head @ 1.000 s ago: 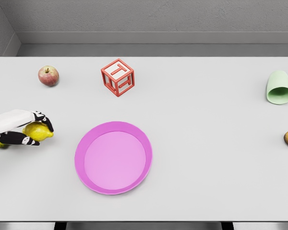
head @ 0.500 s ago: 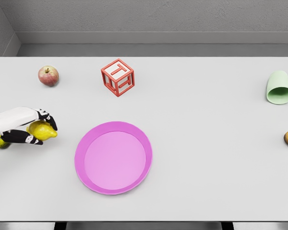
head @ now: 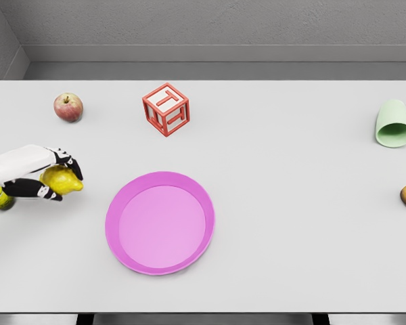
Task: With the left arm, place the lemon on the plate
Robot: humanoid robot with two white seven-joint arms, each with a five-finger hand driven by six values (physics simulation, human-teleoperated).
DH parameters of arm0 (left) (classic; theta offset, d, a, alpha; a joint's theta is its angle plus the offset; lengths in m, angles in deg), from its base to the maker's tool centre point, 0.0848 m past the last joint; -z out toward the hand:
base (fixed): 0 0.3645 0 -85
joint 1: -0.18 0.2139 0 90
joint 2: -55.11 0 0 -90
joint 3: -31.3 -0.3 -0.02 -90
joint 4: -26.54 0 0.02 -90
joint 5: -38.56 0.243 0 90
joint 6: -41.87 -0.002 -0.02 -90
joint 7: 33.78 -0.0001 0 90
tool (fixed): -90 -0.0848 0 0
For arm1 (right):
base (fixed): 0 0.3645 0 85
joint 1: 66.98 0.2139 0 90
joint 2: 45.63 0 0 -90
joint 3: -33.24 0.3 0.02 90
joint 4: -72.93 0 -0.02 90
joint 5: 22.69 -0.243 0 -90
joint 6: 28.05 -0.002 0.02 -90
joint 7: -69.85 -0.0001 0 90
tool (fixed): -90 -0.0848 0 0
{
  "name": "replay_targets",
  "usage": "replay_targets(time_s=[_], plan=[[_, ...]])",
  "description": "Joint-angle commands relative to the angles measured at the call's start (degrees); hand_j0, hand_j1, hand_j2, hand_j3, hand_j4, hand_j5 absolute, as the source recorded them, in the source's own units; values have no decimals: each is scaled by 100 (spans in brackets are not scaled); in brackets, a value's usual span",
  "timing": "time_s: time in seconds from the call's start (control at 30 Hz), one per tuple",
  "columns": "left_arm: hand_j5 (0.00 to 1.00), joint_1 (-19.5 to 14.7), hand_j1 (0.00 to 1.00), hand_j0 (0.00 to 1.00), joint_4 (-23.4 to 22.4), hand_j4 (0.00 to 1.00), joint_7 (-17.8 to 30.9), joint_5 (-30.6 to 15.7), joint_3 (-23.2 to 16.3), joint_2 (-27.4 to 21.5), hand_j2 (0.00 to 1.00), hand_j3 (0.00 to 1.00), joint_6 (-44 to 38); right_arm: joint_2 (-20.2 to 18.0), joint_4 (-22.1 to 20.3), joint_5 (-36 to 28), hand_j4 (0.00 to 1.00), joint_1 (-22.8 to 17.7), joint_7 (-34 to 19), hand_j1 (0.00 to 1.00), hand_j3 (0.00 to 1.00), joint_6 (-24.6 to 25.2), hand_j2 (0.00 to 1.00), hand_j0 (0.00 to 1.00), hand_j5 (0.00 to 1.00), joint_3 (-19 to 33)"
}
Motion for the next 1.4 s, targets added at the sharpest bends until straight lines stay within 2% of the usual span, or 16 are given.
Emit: replay_targets(time_s=[0.0,0.47,1.37], plan=[[49,0,49,49,2,49,-3,-23,-5,5,49,49,72,0,-1,-2,100,0,-2,100,100,0,100,100,100,4],[48,-53,48,48,11,48,-3,-5,-13,22,48,48,740,0,-1,-2,100,0,-2,100,100,0,100,100,100,4],[48,-167,48,48,11,48,15,21,-49,400,48,48,1768,0,-1,-2,100,0,-2,100,100,0,100,100,100,4]])
